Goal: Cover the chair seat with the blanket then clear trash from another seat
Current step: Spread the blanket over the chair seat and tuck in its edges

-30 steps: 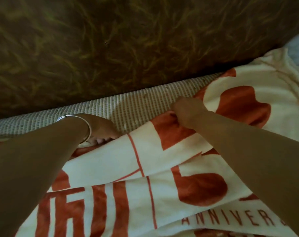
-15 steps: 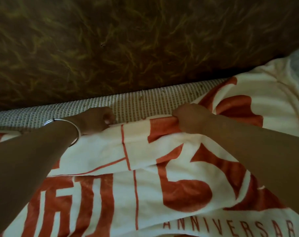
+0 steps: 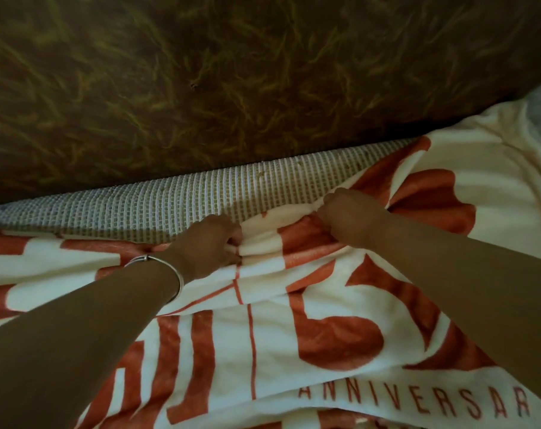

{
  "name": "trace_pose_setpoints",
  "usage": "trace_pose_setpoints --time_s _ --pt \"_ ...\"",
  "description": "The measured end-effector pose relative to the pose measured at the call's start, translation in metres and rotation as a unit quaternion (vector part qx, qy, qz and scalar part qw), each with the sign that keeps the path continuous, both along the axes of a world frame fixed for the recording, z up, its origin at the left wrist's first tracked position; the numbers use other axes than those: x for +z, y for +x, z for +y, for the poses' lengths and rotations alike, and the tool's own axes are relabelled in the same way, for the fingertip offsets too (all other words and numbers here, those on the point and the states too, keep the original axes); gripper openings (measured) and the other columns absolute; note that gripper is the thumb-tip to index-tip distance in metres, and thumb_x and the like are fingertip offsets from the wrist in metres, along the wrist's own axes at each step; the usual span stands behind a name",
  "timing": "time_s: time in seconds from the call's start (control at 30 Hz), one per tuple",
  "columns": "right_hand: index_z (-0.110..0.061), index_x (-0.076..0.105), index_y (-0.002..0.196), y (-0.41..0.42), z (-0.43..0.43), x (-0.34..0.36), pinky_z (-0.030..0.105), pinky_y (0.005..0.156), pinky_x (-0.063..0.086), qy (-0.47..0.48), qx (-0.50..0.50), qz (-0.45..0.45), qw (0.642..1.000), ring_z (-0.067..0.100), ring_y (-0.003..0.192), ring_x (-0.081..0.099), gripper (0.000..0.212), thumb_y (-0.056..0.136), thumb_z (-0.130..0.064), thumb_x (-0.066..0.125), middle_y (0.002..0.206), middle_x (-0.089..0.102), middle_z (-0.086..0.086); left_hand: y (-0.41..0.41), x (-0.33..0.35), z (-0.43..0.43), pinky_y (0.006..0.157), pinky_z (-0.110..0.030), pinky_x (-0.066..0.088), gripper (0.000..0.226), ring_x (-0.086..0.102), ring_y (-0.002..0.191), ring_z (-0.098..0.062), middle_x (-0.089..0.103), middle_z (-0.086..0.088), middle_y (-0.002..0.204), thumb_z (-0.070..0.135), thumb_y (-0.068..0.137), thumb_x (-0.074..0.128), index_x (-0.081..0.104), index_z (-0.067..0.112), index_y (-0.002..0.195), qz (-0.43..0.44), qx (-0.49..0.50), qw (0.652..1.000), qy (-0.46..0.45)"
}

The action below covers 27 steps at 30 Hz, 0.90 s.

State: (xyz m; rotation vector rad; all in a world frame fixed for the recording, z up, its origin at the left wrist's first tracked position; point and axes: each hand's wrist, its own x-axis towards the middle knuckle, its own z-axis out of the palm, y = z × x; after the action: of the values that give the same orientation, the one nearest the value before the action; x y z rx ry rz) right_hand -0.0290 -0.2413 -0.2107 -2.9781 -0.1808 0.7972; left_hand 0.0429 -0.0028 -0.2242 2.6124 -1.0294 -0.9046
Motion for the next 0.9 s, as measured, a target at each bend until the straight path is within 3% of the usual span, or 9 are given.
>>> trace_pose_setpoints --time_s 0.2,0.27,0.4,0.5,0.57,0.63,0.77,0.83,0.9 --pt "-0.015 0.048 0.127 -0.007 -0.006 0.006 0.035 0.099 0.034 0.013 -0.046 -0.025 0.999 0.023 0.122 0.042 0.044 0.085 -0.019 0.057 0.131 0.049 0.005 -0.009 0.029 0.008 0.058 -0.023 0.041 0.010 0.051 0.068 -0.012 0.050 0.008 0.078 0.020 0.086 0.060 0.051 0.020 0.086 -0.027 0.062 0.989 -0.130" --pt "-0.020 0.049 0.130 -0.009 -0.009 0.009 0.039 0.102 0.029 -0.016 -0.014 -0.014 1.000 0.023 0.126 0.038 0.045 0.086 -0.021 0.055 0.134 0.048 0.003 -0.019 0.041 0.012 0.057 -0.023 0.042 0.014 0.052 0.066 -0.008 0.050 0.010 0.078 0.026 0.084 0.060 0.046 0.026 0.085 -0.033 -0.001 0.990 -0.135" --pt "-0.012 0.061 0.104 -0.010 -0.006 0.013 0.036 0.100 0.029 0.017 -0.042 -0.107 0.993 0.024 0.112 0.049 0.021 0.087 -0.014 0.049 0.112 0.062 0.007 -0.033 0.048 0.013 0.073 -0.021 0.052 0.040 0.061 0.088 -0.010 0.060 0.009 0.104 0.037 0.084 0.062 0.046 0.029 0.120 0.049 -0.019 0.998 -0.022" --pt "-0.008 0.059 0.093 -0.003 -0.007 0.023 0.034 0.088 0.036 0.094 -0.111 -0.160 0.976 0.029 0.096 0.057 0.012 0.084 -0.012 0.052 0.092 0.062 0.011 -0.018 0.053 0.001 0.067 -0.010 0.041 0.033 0.058 0.090 -0.011 0.057 0.008 0.100 0.035 0.083 0.064 0.060 0.022 0.113 0.027 -0.007 1.000 -0.008" --pt "-0.011 0.054 0.087 0.002 -0.013 0.032 0.030 0.071 0.039 0.133 -0.165 -0.164 0.963 0.028 0.081 0.058 0.004 0.086 -0.013 0.051 0.078 0.056 0.008 -0.008 0.064 -0.007 0.077 -0.019 0.048 0.032 0.059 0.095 -0.014 0.059 0.006 0.105 0.034 0.084 0.063 0.061 0.020 0.113 0.079 0.042 0.996 -0.006" --pt "-0.013 0.054 0.089 0.004 -0.019 0.043 0.032 0.068 0.044 0.163 -0.184 -0.115 0.963 0.023 0.077 0.057 0.004 0.089 -0.016 0.052 0.079 0.057 0.005 -0.001 0.078 -0.011 0.084 -0.026 0.053 0.029 0.064 0.096 -0.014 0.066 0.005 0.108 0.032 0.087 0.060 0.059 0.024 0.114 0.233 0.112 0.966 0.023" --pt "-0.021 0.059 0.059 0.005 -0.031 0.066 0.011 0.054 0.042 0.249 -0.194 0.136 0.939 -0.005 0.050 0.052 0.030 0.089 -0.020 0.058 0.050 0.056 -0.015 0.005 0.095 0.002 0.090 -0.033 0.054 0.035 0.069 0.100 -0.019 0.072 -0.002 0.109 0.030 0.080 0.066 0.063 0.021 0.114 0.564 0.149 0.800 0.137" --pt "-0.021 0.054 0.047 0.004 -0.039 0.067 0.014 0.054 0.043 0.224 -0.208 0.216 0.927 -0.002 0.039 0.048 0.041 0.088 -0.019 0.058 0.035 0.049 -0.013 0.002 0.088 0.009 0.103 -0.037 0.045 0.071 0.061 0.116 -0.019 0.064 0.000 0.125 0.042 0.063 0.079 0.055 0.025 0.127 0.576 0.109 0.798 0.143" --pt "-0.021 0.056 0.048 0.005 -0.044 0.059 0.021 0.060 0.045 0.205 -0.222 0.194 0.933 0.002 0.046 0.051 0.040 0.088 -0.022 0.059 0.041 0.054 -0.011 -0.004 0.082 0.012 0.106 -0.038 0.043 0.075 0.062 0.111 -0.016 0.064 0.004 0.124 0.043 0.061 0.080 0.053 0.027 0.129 0.519 0.132 0.832 0.146"
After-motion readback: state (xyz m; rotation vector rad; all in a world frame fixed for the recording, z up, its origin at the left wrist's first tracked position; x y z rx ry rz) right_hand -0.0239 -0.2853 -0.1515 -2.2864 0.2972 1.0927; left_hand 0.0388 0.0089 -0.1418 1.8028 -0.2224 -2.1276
